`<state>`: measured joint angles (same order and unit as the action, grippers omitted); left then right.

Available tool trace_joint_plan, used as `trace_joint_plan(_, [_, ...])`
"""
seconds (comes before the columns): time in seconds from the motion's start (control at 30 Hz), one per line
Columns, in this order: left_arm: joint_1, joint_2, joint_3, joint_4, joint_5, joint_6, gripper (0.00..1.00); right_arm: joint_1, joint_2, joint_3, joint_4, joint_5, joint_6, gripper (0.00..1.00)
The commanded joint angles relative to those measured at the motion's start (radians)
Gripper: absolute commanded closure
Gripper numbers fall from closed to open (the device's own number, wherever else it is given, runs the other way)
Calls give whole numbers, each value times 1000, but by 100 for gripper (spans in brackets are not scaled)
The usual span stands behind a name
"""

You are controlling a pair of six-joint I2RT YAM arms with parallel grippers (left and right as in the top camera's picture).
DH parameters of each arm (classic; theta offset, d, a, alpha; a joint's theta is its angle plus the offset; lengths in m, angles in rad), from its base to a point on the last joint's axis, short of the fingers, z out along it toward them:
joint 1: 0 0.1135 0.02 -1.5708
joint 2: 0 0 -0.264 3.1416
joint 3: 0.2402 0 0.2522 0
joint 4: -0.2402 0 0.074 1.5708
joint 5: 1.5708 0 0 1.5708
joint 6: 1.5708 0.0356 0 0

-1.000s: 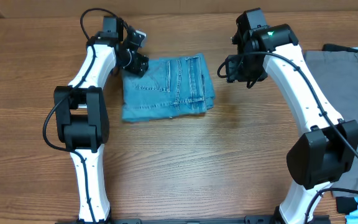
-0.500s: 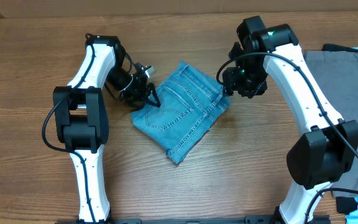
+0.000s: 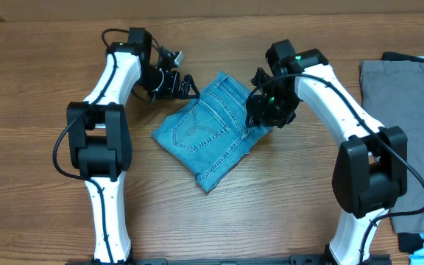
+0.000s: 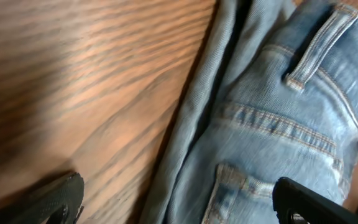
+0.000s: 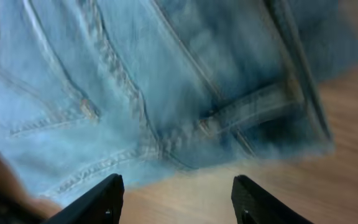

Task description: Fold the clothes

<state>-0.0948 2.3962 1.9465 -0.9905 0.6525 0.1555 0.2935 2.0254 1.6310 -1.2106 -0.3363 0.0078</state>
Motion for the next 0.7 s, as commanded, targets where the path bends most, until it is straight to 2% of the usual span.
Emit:
trace_joint_plan(0.0, [-56, 10, 14, 58, -15, 16, 0, -1, 0, -77, 92, -10, 8, 40])
trace_joint_plan(0.2, [-116, 11, 14, 111, -176, 16, 0, -1, 3, -197, 216, -10, 45, 40])
trace_joint_plan(0.3, [-117, 24, 13, 97, -181, 16, 0, -1, 3, -205, 222, -10, 45, 39])
trace_joint_plan(0.4, [-134, 63, 13, 26, -127, 23, 2, -1, 3, -205, 223, -10, 45, 39])
trace_joint_plan(0.47, [-156, 88, 13, -31, -127, 76, 20, -1, 3, -205, 223, -10, 45, 38])
trace_joint_plan(0.57, [-175, 94, 13, -56, -89, 108, 39, -1, 3, -205, 222, -10, 45, 37])
trace_joint_plan(0.63, [-175, 94, 13, -56, -45, 111, 43, -1, 3, -205, 222, -10, 45, 37])
trace_joint_plan(0.67, [-175, 94, 13, -56, -34, 111, 56, -1, 3, -205, 222, -10, 45, 37])
